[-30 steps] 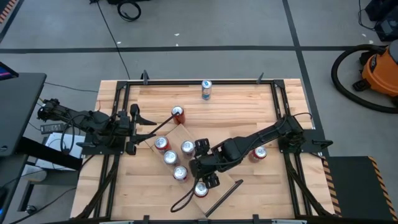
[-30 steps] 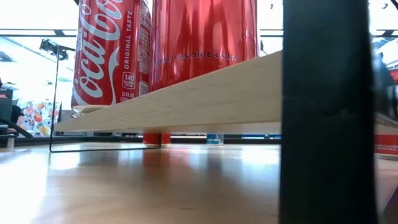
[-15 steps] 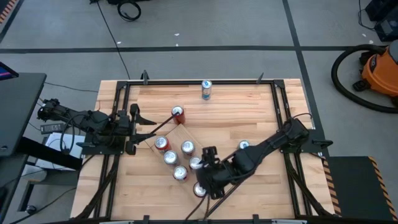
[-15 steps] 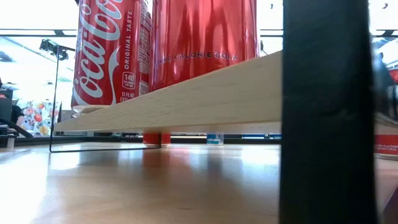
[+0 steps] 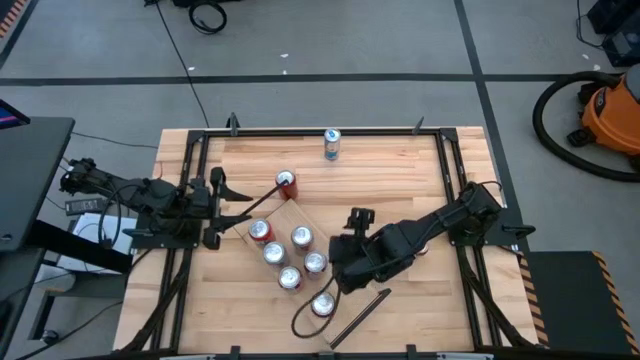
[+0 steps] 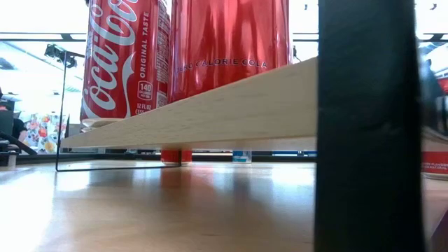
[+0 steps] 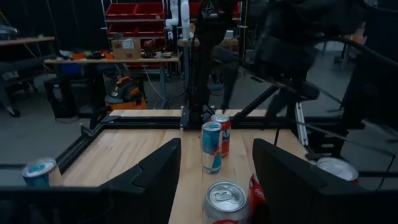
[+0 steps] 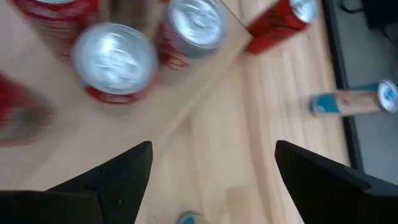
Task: Place canned beverage on shelf
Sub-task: Put the red and black soda can on the shelf aligned with the other red and black soda can
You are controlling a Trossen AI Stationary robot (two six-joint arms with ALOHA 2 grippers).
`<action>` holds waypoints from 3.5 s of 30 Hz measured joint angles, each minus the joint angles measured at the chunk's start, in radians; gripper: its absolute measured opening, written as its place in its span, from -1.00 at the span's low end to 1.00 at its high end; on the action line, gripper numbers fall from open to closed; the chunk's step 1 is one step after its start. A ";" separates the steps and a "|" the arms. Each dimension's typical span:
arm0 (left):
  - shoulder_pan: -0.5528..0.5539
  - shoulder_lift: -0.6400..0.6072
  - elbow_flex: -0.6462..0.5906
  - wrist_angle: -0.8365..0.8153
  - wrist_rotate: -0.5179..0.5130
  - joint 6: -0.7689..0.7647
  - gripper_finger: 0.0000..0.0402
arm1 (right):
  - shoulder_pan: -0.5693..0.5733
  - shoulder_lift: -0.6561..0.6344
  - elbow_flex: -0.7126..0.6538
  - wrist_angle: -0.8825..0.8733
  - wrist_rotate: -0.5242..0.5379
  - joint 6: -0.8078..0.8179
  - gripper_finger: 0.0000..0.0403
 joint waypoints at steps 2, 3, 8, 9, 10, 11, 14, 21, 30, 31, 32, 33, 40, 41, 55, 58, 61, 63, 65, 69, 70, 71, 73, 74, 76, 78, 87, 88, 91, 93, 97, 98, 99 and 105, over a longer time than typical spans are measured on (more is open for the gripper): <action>0.004 0.015 0.000 0.000 -0.009 0.017 0.05 | -0.018 0.000 0.000 -0.038 0.004 0.015 0.73; 0.009 0.024 0.000 0.000 -0.015 0.019 0.05 | -0.026 0.000 0.000 -0.064 0.006 0.021 0.73; 0.054 0.071 0.000 0.000 -0.033 0.029 0.05 | -0.058 0.000 -0.001 -0.111 0.052 0.042 0.73; 0.065 0.082 0.000 -0.001 -0.033 0.029 0.05 | -0.063 0.000 -0.001 -0.109 0.062 0.034 0.73; 0.074 0.091 0.000 -0.001 -0.033 0.029 0.05 | -0.069 0.001 -0.001 -0.108 0.075 0.021 0.73; 0.084 0.099 0.000 -0.001 -0.033 0.027 0.05 | -0.077 0.001 -0.001 -0.108 0.086 0.007 0.73; 0.104 0.120 0.000 -0.004 -0.033 0.015 0.05 | -0.114 0.001 -0.006 -0.082 0.096 -0.063 0.73; 0.111 0.141 0.000 -0.048 -0.034 -0.049 0.05 | -0.242 -0.007 -0.104 0.089 0.086 -0.305 0.73; 0.127 0.137 0.000 -0.129 -0.425 -0.062 0.05 | -0.501 -0.045 -0.305 0.562 -0.166 -0.653 0.73; 0.143 0.137 0.000 -0.135 -0.424 -0.052 0.04 | -0.526 -0.046 -0.319 0.600 -0.209 -0.678 0.73; 0.164 0.137 0.000 -0.142 -0.419 -0.052 0.04 | -0.548 -0.046 -0.329 0.631 -0.249 -0.695 0.73; 0.190 0.137 0.000 -0.152 -0.407 -0.052 0.03 | -0.567 -0.046 -0.336 0.650 -0.272 -0.709 0.73; 0.433 0.140 0.000 -0.258 -0.196 -0.086 -0.03 | -0.629 -0.047 -0.338 0.662 -0.287 -0.722 0.73; 0.474 0.140 0.000 -0.264 -0.154 -0.087 -0.03 | -0.628 -0.047 -0.335 0.664 -0.287 -0.723 0.73; 0.889 0.366 0.007 -0.252 0.412 -0.178 -0.03 | -0.612 -0.053 -0.332 0.608 -0.283 -0.741 0.73; 0.931 0.413 0.031 -0.271 0.480 -0.191 -0.03 | -0.625 -0.058 -0.332 0.576 -0.283 -0.741 0.73; 0.955 0.450 0.051 -0.302 0.521 -0.189 -0.03 | -0.638 -0.061 -0.332 0.563 -0.283 -0.740 0.73; 0.964 0.474 0.067 -0.326 0.529 -0.181 -0.03 | -0.647 -0.061 -0.332 0.547 -0.283 -0.739 0.73; 0.973 0.494 0.076 -0.343 0.529 -0.166 -0.03 | -0.653 -0.061 -0.332 0.536 -0.283 -0.735 0.73; 0.989 0.544 0.076 -0.348 0.529 -0.156 -0.03 | -0.658 -0.063 -0.338 0.534 -0.283 -0.722 0.73; 0.992 0.560 0.076 -0.346 0.529 -0.155 -0.03 | -0.659 -0.065 -0.342 0.536 -0.283 -0.722 0.73; 0.996 0.575 0.076 -0.348 0.530 -0.155 -0.03 | -0.660 -0.066 -0.348 0.540 -0.283 -0.723 0.73; 0.995 0.608 0.076 -0.343 0.530 -0.154 -0.03 | -0.661 -0.066 -0.355 0.549 -0.285 -0.723 0.73; 0.994 0.625 0.076 -0.339 0.529 -0.154 -0.03 | -0.660 -0.066 -0.358 0.546 -0.288 -0.723 0.73; 0.993 0.654 0.075 -0.339 0.538 -0.145 -0.03 | -0.659 -0.066 -0.359 0.544 -0.290 -0.722 0.73; 0.993 0.681 0.075 -0.333 0.552 -0.135 -0.03 | -0.659 -0.066 -0.359 0.545 -0.291 -0.722 0.73; 1.001 0.764 0.075 -0.258 0.631 -0.098 -0.03 | -0.648 -0.066 -0.359 0.541 -0.314 -0.721 0.73; 1.008 0.769 0.075 -0.255 0.649 -0.094 -0.03 | -0.648 -0.066 -0.359 0.539 -0.316 -0.720 0.73; 1.029 0.791 0.075 -0.235 0.695 -0.094 -0.03 | -0.649 -0.066 -0.359 0.533 -0.317 -0.718 0.73; 1.040 0.808 0.075 -0.238 0.703 -0.087 -0.03 | -0.648 -0.066 -0.359 0.533 -0.317 -0.718 0.73; 1.047 0.856 0.075 -0.211 0.704 -0.082 -0.03 | -0.648 -0.066 -0.359 0.533 -0.319 -0.718 0.73; 1.045 0.868 0.075 -0.190 0.705 -0.082 -0.03 | -0.648 -0.066 -0.359 0.533 -0.319 -0.719 0.73; 1.044 0.879 0.075 -0.172 0.708 -0.082 -0.03 | -0.649 -0.066 -0.359 0.533 -0.319 -0.719 0.73; 1.043 0.936 0.075 -0.076 0.749 -0.083 -0.03 | -0.648 -0.068 -0.359 0.515 -0.319 -0.722 0.73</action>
